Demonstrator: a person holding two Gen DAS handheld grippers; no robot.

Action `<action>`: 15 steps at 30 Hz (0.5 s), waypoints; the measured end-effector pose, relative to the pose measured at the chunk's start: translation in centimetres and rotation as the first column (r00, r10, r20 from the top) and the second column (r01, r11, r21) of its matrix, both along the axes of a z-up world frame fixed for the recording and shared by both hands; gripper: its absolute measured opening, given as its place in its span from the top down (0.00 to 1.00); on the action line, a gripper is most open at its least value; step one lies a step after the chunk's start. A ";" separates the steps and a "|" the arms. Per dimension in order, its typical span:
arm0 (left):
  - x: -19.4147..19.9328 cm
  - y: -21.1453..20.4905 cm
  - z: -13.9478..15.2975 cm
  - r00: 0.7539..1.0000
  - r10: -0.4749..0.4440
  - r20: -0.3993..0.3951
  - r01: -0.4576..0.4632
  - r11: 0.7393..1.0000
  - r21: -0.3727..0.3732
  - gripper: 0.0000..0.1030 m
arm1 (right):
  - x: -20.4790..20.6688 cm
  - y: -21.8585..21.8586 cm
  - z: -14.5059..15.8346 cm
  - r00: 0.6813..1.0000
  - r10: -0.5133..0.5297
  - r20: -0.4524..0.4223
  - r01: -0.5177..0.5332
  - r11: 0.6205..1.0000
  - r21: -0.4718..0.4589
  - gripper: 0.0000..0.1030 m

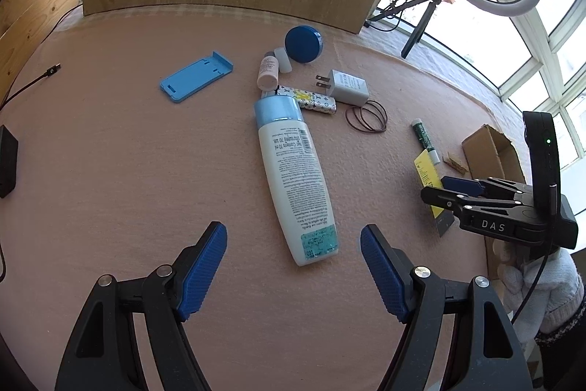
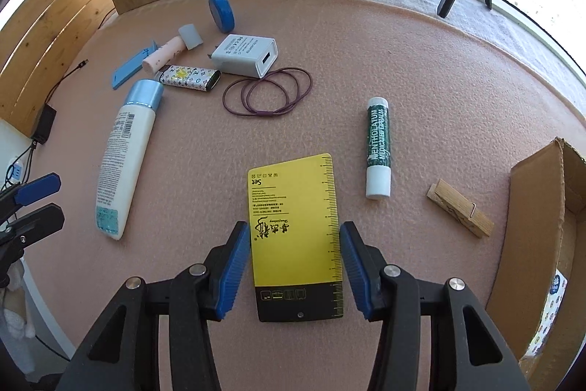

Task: Organize objects
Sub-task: 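Carry the yellow ruler card with the right tool into the box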

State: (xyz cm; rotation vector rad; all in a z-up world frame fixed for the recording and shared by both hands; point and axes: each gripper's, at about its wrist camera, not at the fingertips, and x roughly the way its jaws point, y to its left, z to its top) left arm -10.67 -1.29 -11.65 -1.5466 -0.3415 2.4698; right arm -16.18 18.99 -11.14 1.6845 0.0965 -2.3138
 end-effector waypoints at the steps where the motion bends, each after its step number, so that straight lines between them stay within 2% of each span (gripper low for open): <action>1: 0.0 0.2 0.0 1.000 -0.003 -0.001 0.003 1.000 -0.001 0.24 | 0.5 0.5 0.4 1.000 -0.013 -0.009 0.012 1.000 -0.008 0.55; 8: -0.3 1.3 0.0 1.000 -0.018 0.002 0.018 1.000 0.002 0.24 | 4.0 4.7 4.4 0.990 -0.107 -0.092 0.104 0.994 -0.039 0.55; 15: -0.6 2.9 -0.1 0.999 -0.046 0.005 0.046 0.999 0.000 0.24 | 6.4 10.6 6.5 0.965 -0.228 -0.127 0.225 0.974 -0.035 0.55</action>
